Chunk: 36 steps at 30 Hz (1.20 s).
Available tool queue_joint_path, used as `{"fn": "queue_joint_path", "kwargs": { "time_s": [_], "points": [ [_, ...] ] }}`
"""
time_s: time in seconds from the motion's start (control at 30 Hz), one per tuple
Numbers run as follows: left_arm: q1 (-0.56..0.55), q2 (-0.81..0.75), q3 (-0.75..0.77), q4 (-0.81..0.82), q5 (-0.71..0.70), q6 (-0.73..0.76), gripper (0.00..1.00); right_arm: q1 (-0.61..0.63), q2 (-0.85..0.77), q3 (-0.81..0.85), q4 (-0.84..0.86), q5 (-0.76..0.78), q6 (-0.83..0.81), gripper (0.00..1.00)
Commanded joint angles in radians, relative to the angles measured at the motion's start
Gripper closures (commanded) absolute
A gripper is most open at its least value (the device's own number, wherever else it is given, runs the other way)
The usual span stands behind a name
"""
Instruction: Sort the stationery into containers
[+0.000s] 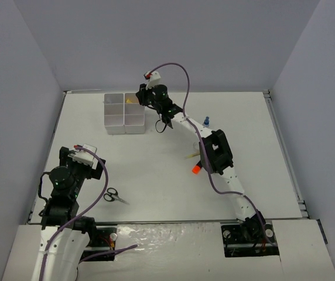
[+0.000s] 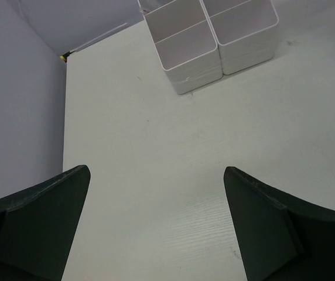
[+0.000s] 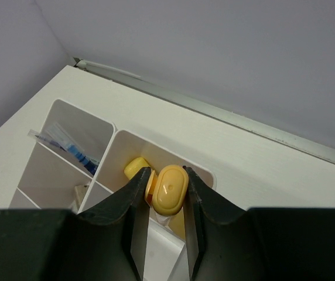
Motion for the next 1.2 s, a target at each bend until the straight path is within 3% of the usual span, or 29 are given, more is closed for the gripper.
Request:
{"fn": "queue_joint_path", "kwargs": {
  "time_s": [0.0,0.07,0.17,0.37,0.57,0.87,1.0,1.17],
  "points": [
    [0.007,0.013,0.02,0.068,0.006,0.01,0.03,0.001,-0.076,0.004,0.075,-0.03,-0.024,0.67],
    [0.008,0.015,0.019,0.066,0.007,0.011,0.03,0.005,-0.091,0.011,0.051,-0.053,-0.026,0.46],
    [0.008,0.019,0.019,0.067,0.01,0.011,0.03,0.01,-0.133,0.005,0.011,-0.072,-0.027,0.35],
    [0.01,0.019,0.034,0.06,0.019,0.011,0.03,0.02,-0.327,-0.129,-0.023,-0.079,-0.04,0.3],
    [0.011,0.001,0.065,0.024,0.016,0.022,0.03,0.028,-0.676,-0.381,-0.325,0.039,-0.043,0.29],
    [0.011,-0.042,0.026,0.065,0.045,-0.026,0.03,0.014,-1.103,-0.983,-0.607,0.503,0.264,0.27],
    [0.011,-0.062,0.023,0.064,0.057,-0.036,0.03,-0.006,-1.163,-1.15,-0.638,0.532,0.474,0.23],
    [0.012,-0.075,0.024,0.05,0.051,-0.031,0.03,-0.008,-1.122,-1.212,-0.685,0.55,0.71,0.22]
  ]
}}
